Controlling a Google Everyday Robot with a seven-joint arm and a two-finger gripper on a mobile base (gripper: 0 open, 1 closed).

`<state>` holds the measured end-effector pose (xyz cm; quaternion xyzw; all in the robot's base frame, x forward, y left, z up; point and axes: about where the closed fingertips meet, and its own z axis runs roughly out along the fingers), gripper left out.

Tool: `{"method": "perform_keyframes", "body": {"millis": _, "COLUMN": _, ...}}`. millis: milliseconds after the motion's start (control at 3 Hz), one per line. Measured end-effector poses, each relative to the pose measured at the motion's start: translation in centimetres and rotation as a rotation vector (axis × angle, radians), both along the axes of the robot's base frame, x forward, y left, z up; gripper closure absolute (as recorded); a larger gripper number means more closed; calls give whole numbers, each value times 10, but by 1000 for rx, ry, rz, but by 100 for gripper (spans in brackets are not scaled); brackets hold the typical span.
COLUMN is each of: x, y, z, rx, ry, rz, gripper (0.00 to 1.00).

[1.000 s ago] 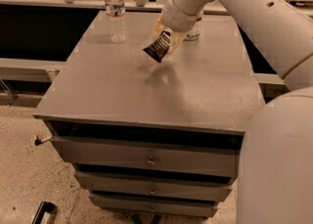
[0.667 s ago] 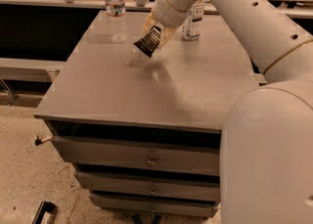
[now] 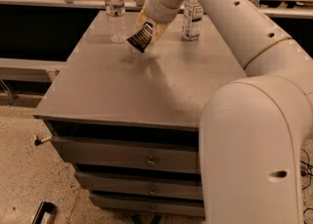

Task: Move rxbar chocolate near water bottle

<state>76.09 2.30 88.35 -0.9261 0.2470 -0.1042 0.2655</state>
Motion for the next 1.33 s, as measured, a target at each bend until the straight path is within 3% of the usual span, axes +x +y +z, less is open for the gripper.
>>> {"method": "perform_keyframes", "body": {"millis": 333, "x": 15, "y": 6, "z": -5, "rx": -9, "ry": 11, "rz": -37, "gripper": 100}}
{"method": "perform_keyframes", "body": {"millis": 1333, "x": 28, "y": 3, "z": -14, "rx": -17, "ry": 43, "rz": -115, "gripper": 34}}
